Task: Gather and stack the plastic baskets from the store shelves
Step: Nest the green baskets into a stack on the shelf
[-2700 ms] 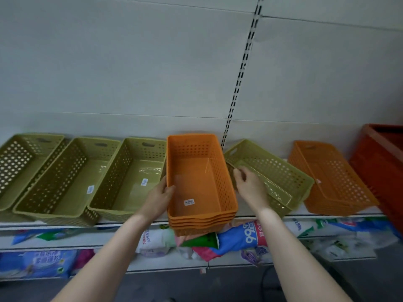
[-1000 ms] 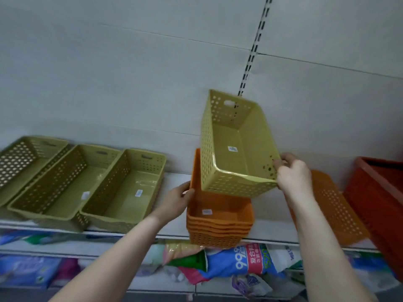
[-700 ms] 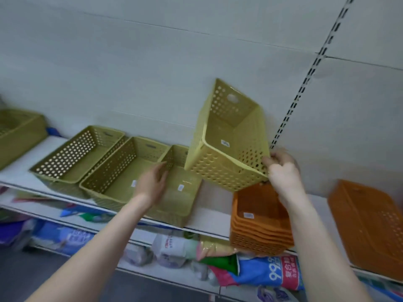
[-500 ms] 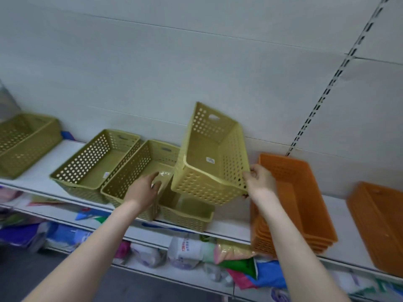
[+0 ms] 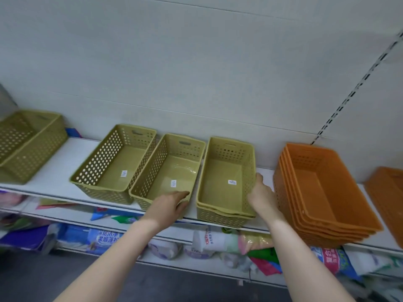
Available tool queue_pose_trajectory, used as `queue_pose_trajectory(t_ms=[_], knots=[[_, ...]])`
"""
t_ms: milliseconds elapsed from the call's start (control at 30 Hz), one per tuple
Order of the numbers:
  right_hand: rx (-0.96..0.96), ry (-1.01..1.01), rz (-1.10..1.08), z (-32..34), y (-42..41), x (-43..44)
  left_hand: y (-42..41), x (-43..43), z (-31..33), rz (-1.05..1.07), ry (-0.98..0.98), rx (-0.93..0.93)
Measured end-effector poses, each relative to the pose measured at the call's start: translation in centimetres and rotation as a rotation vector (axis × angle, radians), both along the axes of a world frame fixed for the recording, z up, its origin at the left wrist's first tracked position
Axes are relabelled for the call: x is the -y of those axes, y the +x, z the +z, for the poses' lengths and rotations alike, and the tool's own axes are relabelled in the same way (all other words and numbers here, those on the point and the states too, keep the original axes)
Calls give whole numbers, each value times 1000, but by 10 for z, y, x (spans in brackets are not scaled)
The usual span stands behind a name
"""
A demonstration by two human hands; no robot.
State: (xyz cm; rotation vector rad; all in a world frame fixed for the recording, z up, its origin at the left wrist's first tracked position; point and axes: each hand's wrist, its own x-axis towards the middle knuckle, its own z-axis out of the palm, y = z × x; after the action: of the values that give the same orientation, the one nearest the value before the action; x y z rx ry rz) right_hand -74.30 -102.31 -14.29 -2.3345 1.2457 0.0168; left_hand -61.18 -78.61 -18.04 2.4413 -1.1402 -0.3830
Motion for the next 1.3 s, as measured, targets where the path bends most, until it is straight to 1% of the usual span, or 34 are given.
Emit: queue_pose_trajectory(t_ms=[233, 300, 367, 467, 500, 533, 600, 633, 700, 767, 800, 867, 933, 967, 1033, 1133, 1167, 1233, 1300], knots=[[-89, -92, -30, -6, 11, -2, 5, -6, -2, -69, 5, -10], [-105, -123, -17, -9, 11, -2, 9, -11, -1, -88, -46, -43], [-123, -147, 0, -9, 11, 0, 17, -20, 2, -70, -157, -38], [-181, -179, 28, 1, 16, 0, 41, -43, 7, 100, -299, 110], [-192, -231, 48, 6, 20, -3, 51, -53, 8, 178, -316, 163], [-161, -309, 82, 10, 25, -7, 61, -63, 9, 252, -305, 213], [59, -417, 174, 16, 43, -23, 79, -82, 7, 383, -207, 273], [180, -419, 230, 17, 55, -36, 86, -92, 5, 438, -142, 267], [335, -366, 342, 18, 80, -69, 92, -110, 0, 505, -33, 224], [367, -282, 441, 16, 102, -100, 93, -125, -4, 513, 65, 193], [328, -237, 475, 13, 112, -111, 93, -131, -4, 493, 118, 194], [160, -197, 497, 2, 129, -125, 93, -139, -3, 435, 209, 223], [-57, -256, 481, -10, 139, -132, 95, -147, 0, 413, 282, 237], [-129, -280, 474, -17, 141, -135, 96, -151, 1, 416, 307, 243], [-158, -272, 470, -30, 142, -141, 97, -162, 0, 445, 316, 252], [-28, -274, 509, -48, 147, -145, 106, -178, 3, 467, 293, 271], [26, -244, 523, -52, 152, -147, 113, -183, 4, 471, 282, 275], [96, -159, 554, -54, 163, -155, 127, -196, 8, 492, 193, 289], [143, -123, 564, -55, 175, -166, 147, -211, 9, 516, 80, 341]])
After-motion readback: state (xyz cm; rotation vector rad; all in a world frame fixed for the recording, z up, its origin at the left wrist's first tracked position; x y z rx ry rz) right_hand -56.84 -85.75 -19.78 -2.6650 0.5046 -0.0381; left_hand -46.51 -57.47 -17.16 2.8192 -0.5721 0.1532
